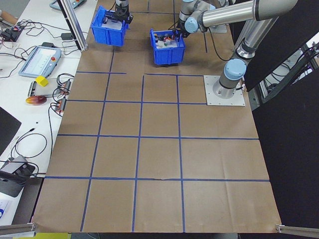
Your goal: Place button box in front
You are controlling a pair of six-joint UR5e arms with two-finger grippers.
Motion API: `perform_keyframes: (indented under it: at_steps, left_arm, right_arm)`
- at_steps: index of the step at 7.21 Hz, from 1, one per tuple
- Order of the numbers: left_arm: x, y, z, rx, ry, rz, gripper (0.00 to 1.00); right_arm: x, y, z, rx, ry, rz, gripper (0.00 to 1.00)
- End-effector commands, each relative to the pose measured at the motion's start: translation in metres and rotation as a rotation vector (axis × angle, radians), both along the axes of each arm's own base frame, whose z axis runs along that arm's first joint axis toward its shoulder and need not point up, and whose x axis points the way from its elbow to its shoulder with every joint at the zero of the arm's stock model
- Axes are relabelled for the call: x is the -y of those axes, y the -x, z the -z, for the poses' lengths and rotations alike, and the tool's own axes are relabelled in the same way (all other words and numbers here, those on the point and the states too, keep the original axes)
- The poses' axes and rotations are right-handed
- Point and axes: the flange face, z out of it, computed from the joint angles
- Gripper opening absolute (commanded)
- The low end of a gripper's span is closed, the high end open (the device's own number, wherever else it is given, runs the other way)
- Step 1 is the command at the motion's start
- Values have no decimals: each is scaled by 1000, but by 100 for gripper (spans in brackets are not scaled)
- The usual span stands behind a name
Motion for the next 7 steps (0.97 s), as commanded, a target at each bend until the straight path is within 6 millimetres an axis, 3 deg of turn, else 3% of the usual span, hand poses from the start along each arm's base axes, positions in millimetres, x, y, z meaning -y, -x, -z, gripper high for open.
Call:
perform_keyframes:
  at_steps: [1, 2, 4, 6, 7]
  left_arm:
    - [61, -44, -7, 8, 10, 38, 0]
    - [103, -57, -2, 9, 5, 57, 0]
    - [180, -50, -5, -19, 24, 79, 0]
    - [239, -26, 9, -87, 17, 76, 0]
    - [253, -10, 21, -113, 1, 81, 0]
  right_arm:
    - [19, 79, -15, -17, -44, -21, 5]
    - [21, 115, -26, -22, -75, -25, 5]
    - [10, 169, -40, -21, -122, -60, 5]
    - [-33, 230, -39, 10, -169, -83, 5]
    - [-57, 266, -38, 75, -185, -76, 5]
